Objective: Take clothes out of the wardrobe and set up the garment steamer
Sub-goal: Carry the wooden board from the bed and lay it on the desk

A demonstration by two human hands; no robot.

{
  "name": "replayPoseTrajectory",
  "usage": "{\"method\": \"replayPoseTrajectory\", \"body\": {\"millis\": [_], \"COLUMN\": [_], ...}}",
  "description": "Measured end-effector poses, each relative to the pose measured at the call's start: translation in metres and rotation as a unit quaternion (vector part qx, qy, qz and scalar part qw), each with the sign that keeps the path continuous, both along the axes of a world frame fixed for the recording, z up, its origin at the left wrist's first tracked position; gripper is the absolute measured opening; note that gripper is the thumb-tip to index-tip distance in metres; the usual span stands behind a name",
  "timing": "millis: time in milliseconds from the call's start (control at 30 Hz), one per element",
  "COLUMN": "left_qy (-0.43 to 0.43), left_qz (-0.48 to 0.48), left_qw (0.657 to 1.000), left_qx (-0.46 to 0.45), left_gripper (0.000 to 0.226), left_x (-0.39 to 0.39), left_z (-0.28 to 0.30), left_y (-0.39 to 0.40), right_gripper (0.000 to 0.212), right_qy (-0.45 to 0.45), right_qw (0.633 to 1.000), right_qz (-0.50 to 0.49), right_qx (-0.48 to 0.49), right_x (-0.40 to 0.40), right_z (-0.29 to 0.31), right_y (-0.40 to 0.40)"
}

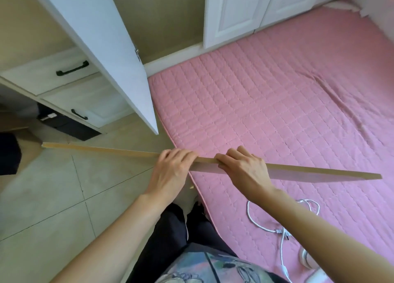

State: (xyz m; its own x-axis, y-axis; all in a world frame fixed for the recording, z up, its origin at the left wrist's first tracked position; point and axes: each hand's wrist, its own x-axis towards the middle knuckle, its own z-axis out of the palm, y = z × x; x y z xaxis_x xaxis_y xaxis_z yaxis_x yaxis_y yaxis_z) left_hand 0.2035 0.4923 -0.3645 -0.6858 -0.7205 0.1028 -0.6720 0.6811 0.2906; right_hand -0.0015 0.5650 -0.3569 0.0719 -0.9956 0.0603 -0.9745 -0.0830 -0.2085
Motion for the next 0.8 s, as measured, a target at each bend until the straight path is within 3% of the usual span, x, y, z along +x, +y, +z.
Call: {"method": "replayPoseTrajectory", "body": {"millis": [167, 367, 800], "left_qy": [0.018, 0.029, 0.060], "left_qz": [0.080, 0.163, 0.299], "left_qw": [0.997, 0.986, 0.952], "left_qx": [0.002, 0.005, -0.013], "left_gripper": [0.014, 0.016, 0.014], "left_x": [0.048, 0.109, 0.290], "left_z": [0.023, 0.039, 0.076], "left_y": [0.010, 0.024, 0.038], "right_gripper": [0.012, 0.022, 0.020], "right_qy": [-0.029, -0.065, -0.112], "right_qw": [0.999, 0.995, 0.974], "right_qz": [0.026, 0.079, 0.192], "right_qx": [-0.005, -0.013, -0.050], "right_x": [0.041, 0.099, 0.283], "right_z": [0.015, 0.031, 0.069], "right_y": [-0.005, -0.021, -0.059]}}
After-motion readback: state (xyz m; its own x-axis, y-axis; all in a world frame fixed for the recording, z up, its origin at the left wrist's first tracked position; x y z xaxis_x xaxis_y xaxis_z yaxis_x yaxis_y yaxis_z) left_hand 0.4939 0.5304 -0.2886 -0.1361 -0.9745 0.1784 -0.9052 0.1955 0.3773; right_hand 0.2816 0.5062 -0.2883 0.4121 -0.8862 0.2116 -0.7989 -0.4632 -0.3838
